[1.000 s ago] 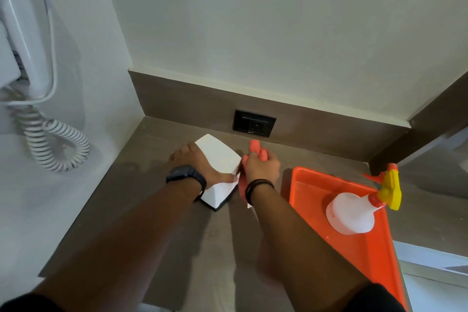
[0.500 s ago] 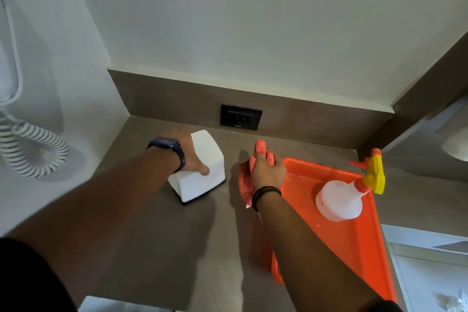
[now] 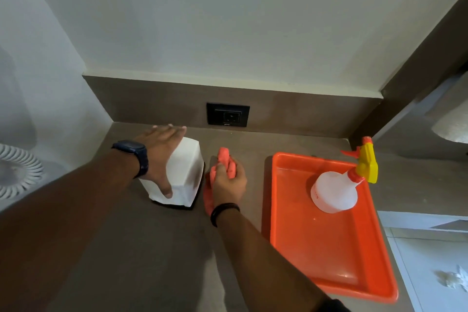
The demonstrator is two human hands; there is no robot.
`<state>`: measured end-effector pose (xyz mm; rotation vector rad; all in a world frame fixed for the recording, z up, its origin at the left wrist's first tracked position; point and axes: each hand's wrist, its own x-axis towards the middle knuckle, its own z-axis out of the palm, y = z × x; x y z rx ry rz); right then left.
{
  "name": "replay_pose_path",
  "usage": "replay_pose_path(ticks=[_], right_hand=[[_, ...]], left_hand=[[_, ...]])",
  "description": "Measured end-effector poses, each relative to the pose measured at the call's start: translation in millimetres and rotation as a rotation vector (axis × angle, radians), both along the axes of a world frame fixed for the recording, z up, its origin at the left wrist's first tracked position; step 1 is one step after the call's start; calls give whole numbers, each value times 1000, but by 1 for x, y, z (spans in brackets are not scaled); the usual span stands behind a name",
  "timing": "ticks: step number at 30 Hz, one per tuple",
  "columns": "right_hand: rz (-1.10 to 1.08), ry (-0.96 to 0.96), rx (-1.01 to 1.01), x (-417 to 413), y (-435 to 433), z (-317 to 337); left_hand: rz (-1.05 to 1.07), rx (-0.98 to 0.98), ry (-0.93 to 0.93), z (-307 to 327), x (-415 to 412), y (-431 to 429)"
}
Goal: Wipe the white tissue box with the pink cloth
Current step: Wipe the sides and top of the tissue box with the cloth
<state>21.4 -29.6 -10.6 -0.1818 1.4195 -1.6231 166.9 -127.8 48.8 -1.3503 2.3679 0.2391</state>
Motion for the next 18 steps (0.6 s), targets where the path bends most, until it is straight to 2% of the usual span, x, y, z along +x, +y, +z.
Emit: replay_pose_path(ticks=[6, 12, 18], right_hand=[[336, 115, 55, 33, -11, 1], [284, 109, 37, 42, 5, -3], [271, 381, -114, 49, 1, 1]], left_hand=[[10, -53, 86, -12, -5, 5], [-18, -89, 117, -10, -3, 4], [-69, -97, 130, -11, -1, 4]])
